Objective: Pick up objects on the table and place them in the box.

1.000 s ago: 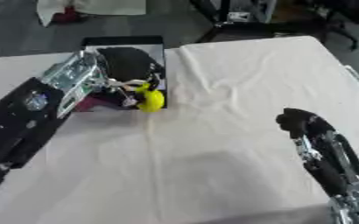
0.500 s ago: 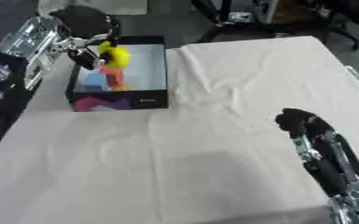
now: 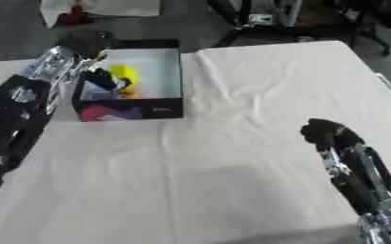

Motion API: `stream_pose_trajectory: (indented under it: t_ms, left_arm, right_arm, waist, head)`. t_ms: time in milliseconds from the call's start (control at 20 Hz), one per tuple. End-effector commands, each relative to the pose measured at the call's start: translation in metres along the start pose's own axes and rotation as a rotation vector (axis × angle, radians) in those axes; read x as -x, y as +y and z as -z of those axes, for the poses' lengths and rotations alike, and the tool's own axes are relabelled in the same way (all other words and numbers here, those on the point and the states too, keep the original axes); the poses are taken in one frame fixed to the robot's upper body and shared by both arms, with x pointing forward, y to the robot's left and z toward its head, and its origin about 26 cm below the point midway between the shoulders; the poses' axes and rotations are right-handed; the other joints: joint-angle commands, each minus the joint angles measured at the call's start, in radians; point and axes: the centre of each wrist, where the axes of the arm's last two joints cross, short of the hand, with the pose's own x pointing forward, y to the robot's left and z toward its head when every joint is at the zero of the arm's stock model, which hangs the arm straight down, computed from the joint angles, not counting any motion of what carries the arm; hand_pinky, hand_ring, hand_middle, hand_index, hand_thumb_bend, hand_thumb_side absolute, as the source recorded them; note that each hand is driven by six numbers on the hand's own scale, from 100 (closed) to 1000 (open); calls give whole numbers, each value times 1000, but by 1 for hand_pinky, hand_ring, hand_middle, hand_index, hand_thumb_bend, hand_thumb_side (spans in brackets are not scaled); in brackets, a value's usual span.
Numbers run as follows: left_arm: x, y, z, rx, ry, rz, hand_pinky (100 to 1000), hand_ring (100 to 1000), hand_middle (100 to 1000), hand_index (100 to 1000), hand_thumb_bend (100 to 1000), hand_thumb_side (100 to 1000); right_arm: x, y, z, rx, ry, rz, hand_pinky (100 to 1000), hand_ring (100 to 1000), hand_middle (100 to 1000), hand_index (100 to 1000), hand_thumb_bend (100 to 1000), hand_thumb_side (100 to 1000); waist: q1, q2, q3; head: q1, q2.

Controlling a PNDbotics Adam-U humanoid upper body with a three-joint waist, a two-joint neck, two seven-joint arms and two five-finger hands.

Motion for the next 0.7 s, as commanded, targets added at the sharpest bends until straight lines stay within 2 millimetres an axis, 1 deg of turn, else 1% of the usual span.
stream_pose_trajectory:
  t_ms: [50, 100, 200, 250, 300, 400, 450, 550, 650, 700]
  left_arm:
    - [40, 43, -16, -233, 92, -139, 775, 732, 783, 897, 202, 953]
    - [50, 50, -26, -294, 109, -207, 762, 707, 761, 887, 161, 931]
    - [72, 59, -55, -433, 130, -371, 749, 689, 744, 876, 118, 905]
    - [80, 59, -72, -484, 124, -455, 736, 676, 734, 874, 100, 905]
    - [87, 57, -88, -524, 111, -537, 729, 668, 726, 872, 100, 904]
    - [98, 42, -119, -579, 97, -706, 719, 655, 715, 869, 100, 914]
    - [103, 31, -134, -596, 112, -780, 698, 627, 687, 858, 100, 914]
    - [108, 5, -161, -636, 180, -910, 684, 609, 666, 848, 100, 915]
    - [106, -21, -183, -669, 256, -1028, 682, 606, 660, 843, 100, 934]
    - [101, -32, -191, -680, 286, -1079, 680, 606, 660, 843, 100, 945]
  right_arm:
    - [-4, -4, 2, 6, -14, -8, 809, 777, 690, 793, 100, 660]
    - [-4, -4, 2, 8, -14, -9, 809, 777, 690, 793, 100, 659]
    - [-4, -4, 2, 9, -14, -12, 809, 777, 690, 793, 100, 656]
    - [-4, -5, 2, 10, -15, -13, 809, 777, 690, 793, 100, 656]
    - [-4, -5, 2, 12, -16, -13, 809, 777, 690, 793, 100, 659]
    - [-4, -5, 2, 19, -11, -15, 809, 777, 690, 793, 100, 667]
    - [-3, -6, 1, 22, -9, -18, 808, 777, 690, 793, 100, 670]
    - [-4, -5, 2, 25, -10, -20, 808, 777, 690, 793, 100, 670]
    - [-3, -5, 2, 23, -10, -20, 809, 777, 690, 793, 100, 672]
    - [-3, -5, 2, 23, -10, -21, 809, 777, 690, 793, 100, 666]
  waist:
    - [-12, -14, 5]
    - [-11, -13, 7]
    - [-10, -14, 12]
    - [-10, -13, 14]
    - [-10, -13, 16]
    - [-7, -9, 23]
    - [-7, -6, 29]
    - [-7, -3, 40]
    - [-9, 0, 46]
    - [-11, 0, 47]
  head:
    - [-5, -2]
    - [-4, -2]
    - [-5, -2]
    - [-5, -2]
    - [-4, -2]
    - [0, -2]
    - [0, -2]
    - [2, -2]
    - [7, -2]
    - [10, -2]
